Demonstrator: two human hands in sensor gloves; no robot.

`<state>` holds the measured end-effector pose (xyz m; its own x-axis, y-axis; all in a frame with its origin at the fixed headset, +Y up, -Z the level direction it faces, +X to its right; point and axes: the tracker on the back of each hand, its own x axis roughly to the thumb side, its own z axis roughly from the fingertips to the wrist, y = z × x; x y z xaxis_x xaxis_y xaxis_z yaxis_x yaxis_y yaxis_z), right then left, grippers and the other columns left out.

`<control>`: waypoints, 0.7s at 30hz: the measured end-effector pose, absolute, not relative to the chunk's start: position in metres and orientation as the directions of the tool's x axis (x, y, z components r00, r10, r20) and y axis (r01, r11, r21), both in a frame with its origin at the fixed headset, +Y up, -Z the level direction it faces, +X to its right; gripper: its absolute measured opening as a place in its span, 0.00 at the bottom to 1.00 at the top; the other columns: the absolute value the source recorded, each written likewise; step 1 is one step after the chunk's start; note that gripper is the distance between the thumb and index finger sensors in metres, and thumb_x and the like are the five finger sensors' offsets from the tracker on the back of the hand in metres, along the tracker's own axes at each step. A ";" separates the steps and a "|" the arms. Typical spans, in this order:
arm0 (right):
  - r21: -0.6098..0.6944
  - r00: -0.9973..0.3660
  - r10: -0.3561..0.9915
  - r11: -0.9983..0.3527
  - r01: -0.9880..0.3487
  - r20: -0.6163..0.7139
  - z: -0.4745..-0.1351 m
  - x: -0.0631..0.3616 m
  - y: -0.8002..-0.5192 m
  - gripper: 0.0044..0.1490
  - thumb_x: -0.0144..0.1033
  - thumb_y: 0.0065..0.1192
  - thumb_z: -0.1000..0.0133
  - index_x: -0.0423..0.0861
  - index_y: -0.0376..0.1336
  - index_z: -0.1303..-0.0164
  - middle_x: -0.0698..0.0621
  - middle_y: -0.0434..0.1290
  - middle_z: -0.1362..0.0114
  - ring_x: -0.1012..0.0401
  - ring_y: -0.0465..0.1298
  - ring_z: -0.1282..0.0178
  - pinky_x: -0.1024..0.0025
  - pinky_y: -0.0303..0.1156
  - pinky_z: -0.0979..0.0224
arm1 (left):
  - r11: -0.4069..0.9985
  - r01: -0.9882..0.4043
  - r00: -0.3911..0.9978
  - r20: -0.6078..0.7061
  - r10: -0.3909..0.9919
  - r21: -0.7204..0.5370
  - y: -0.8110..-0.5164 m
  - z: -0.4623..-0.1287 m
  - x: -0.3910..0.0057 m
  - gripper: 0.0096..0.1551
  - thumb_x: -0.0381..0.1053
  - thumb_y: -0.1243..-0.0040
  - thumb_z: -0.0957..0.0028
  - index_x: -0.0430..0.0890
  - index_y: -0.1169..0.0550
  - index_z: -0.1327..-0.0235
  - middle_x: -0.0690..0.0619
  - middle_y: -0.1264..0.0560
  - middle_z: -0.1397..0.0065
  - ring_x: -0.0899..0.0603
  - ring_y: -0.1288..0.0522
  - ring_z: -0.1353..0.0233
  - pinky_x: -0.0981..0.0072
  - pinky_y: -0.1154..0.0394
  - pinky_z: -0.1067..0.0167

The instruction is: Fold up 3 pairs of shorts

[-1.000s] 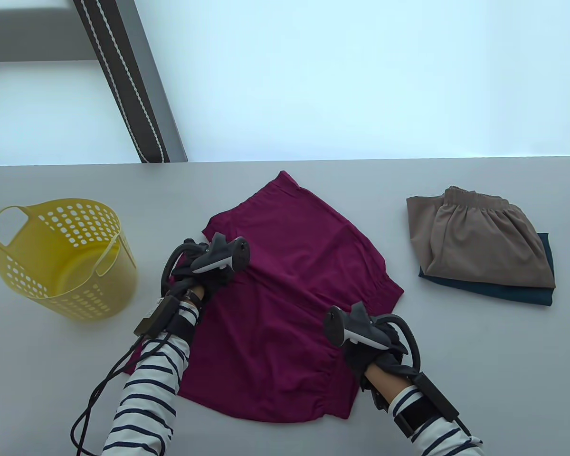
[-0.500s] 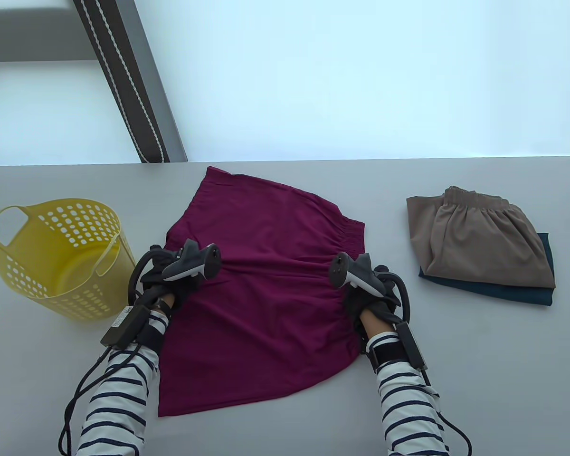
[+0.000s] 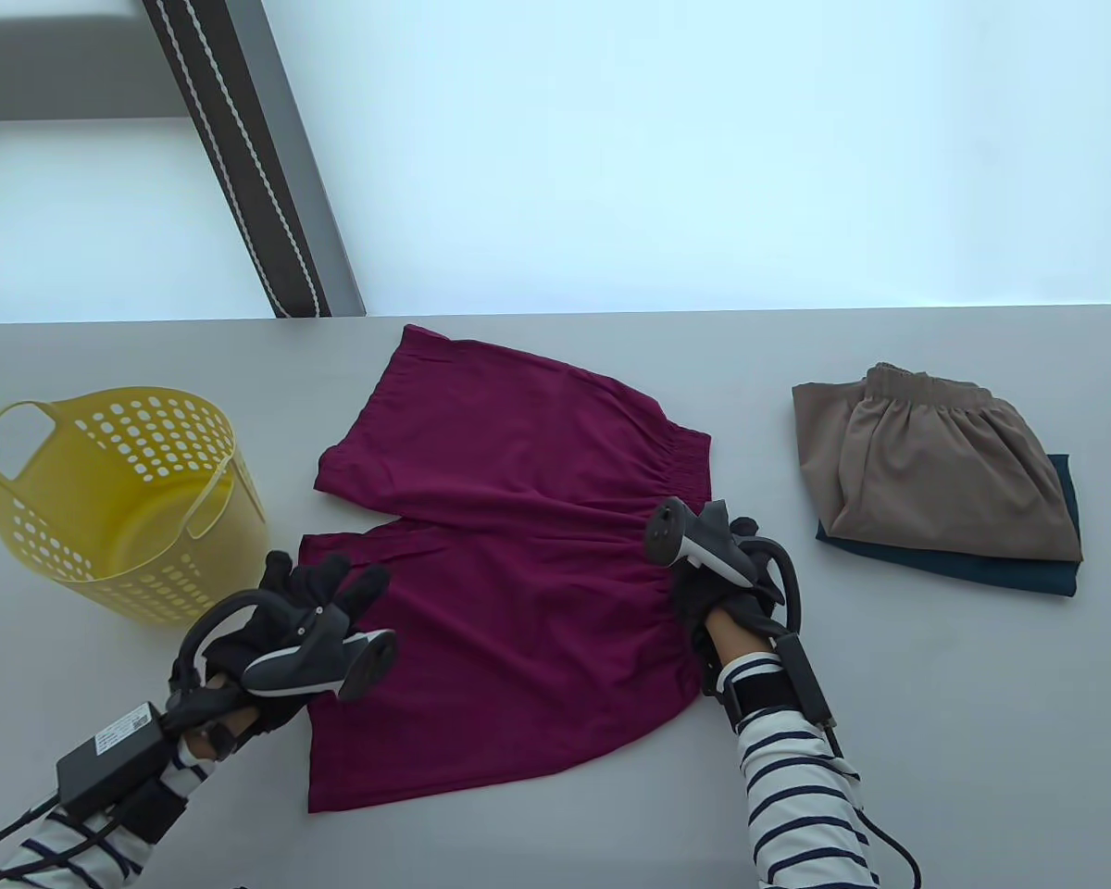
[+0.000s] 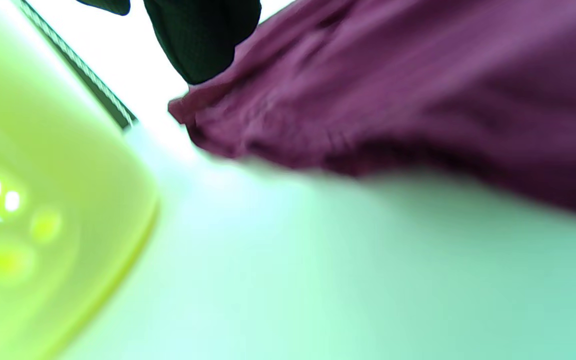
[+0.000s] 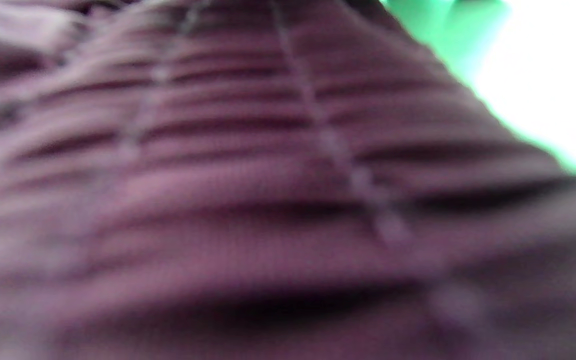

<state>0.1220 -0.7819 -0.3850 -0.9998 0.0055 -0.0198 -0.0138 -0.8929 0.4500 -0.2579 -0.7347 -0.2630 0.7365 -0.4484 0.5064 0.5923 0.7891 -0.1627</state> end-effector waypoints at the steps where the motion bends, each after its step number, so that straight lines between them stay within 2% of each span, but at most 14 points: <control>1: 0.448 -1.000 0.003 -0.894 -0.012 -0.020 -0.385 0.122 -0.782 0.41 0.35 0.34 0.44 0.48 0.26 0.26 0.36 0.28 0.22 0.31 0.39 0.23 0.33 0.46 0.27 | 0.783 0.589 0.748 0.500 -0.436 -0.200 -0.742 -0.256 -0.264 0.43 0.57 0.69 0.45 0.38 0.58 0.22 0.28 0.43 0.18 0.30 0.30 0.24 0.24 0.42 0.29; 4: 0.443 -1.000 0.006 -0.897 -0.014 -0.020 -0.385 0.122 -0.782 0.40 0.35 0.33 0.44 0.48 0.26 0.26 0.36 0.28 0.22 0.31 0.39 0.23 0.33 0.46 0.27 | 0.741 0.644 0.719 0.483 -0.499 -0.193 -0.766 -0.239 -0.279 0.47 0.61 0.63 0.49 0.40 0.55 0.21 0.29 0.44 0.18 0.30 0.31 0.24 0.25 0.42 0.29; 5: 0.441 -1.000 0.008 -0.897 -0.017 -0.021 -0.384 0.123 -0.782 0.40 0.35 0.33 0.44 0.48 0.26 0.26 0.36 0.28 0.22 0.31 0.39 0.23 0.33 0.46 0.27 | 0.714 0.675 0.695 0.483 -0.532 -0.184 -0.773 -0.236 -0.282 0.46 0.60 0.64 0.50 0.41 0.53 0.21 0.29 0.43 0.18 0.30 0.32 0.24 0.25 0.42 0.29; 6: 0.439 -1.000 0.010 -0.898 -0.019 -0.022 -0.384 0.123 -0.783 0.40 0.35 0.34 0.44 0.48 0.27 0.26 0.36 0.28 0.22 0.31 0.39 0.23 0.33 0.46 0.27 | 0.689 0.703 0.671 0.482 -0.563 -0.174 -0.780 -0.234 -0.286 0.43 0.58 0.71 0.50 0.40 0.54 0.22 0.31 0.43 0.19 0.31 0.31 0.24 0.26 0.40 0.30; 7: 0.438 -1.000 0.011 -0.899 -0.020 -0.023 -0.384 0.123 -0.783 0.40 0.35 0.34 0.44 0.49 0.27 0.26 0.36 0.28 0.22 0.31 0.39 0.23 0.34 0.46 0.27 | 0.697 0.696 0.679 0.476 -0.559 -0.173 -0.782 -0.232 -0.288 0.43 0.57 0.75 0.51 0.40 0.56 0.23 0.31 0.44 0.19 0.31 0.32 0.24 0.27 0.40 0.30; 9: 0.433 -0.999 0.020 -0.901 -0.030 -0.028 -0.384 0.124 -0.783 0.40 0.36 0.34 0.44 0.49 0.27 0.26 0.37 0.29 0.21 0.31 0.39 0.23 0.34 0.46 0.27 | 0.746 0.633 0.738 0.453 -0.501 -0.205 -0.781 -0.232 -0.291 0.43 0.58 0.73 0.50 0.41 0.55 0.23 0.31 0.43 0.19 0.31 0.32 0.24 0.26 0.41 0.29; 13: 0.423 -0.999 0.019 -0.906 -0.029 -0.028 -0.384 0.127 -0.781 0.40 0.37 0.35 0.44 0.49 0.28 0.25 0.38 0.30 0.21 0.33 0.40 0.22 0.34 0.47 0.26 | 0.745 0.615 0.759 0.452 -0.469 -0.259 -0.781 -0.238 -0.296 0.44 0.59 0.74 0.51 0.42 0.58 0.24 0.29 0.47 0.19 0.28 0.35 0.23 0.25 0.42 0.29; 15: 0.419 -1.000 0.000 -0.908 -0.013 -0.031 -0.384 0.132 -0.775 0.45 0.40 0.37 0.44 0.44 0.24 0.27 0.39 0.32 0.20 0.33 0.43 0.22 0.36 0.50 0.27 | 0.758 0.591 0.779 0.442 -0.445 -0.278 -0.781 -0.239 -0.297 0.44 0.60 0.74 0.52 0.43 0.59 0.24 0.28 0.48 0.19 0.27 0.36 0.23 0.24 0.42 0.29; 17: 0.367 -0.999 0.036 -0.929 -0.038 -0.011 -0.380 0.138 -0.766 0.49 0.43 0.39 0.44 0.42 0.20 0.29 0.38 0.31 0.21 0.33 0.44 0.22 0.37 0.52 0.27 | 0.764 0.581 0.785 0.440 -0.436 -0.280 -0.780 -0.240 -0.298 0.44 0.60 0.73 0.52 0.43 0.58 0.24 0.29 0.48 0.19 0.27 0.36 0.23 0.24 0.42 0.29; 21: 0.269 -0.989 0.084 -0.962 -0.049 0.121 -0.356 0.148 -0.741 0.46 0.42 0.41 0.45 0.40 0.29 0.25 0.36 0.38 0.20 0.33 0.50 0.23 0.39 0.56 0.28 | 0.780 0.559 0.798 0.437 -0.416 -0.279 -0.778 -0.243 -0.298 0.44 0.62 0.70 0.52 0.45 0.56 0.24 0.30 0.45 0.19 0.27 0.35 0.23 0.25 0.41 0.30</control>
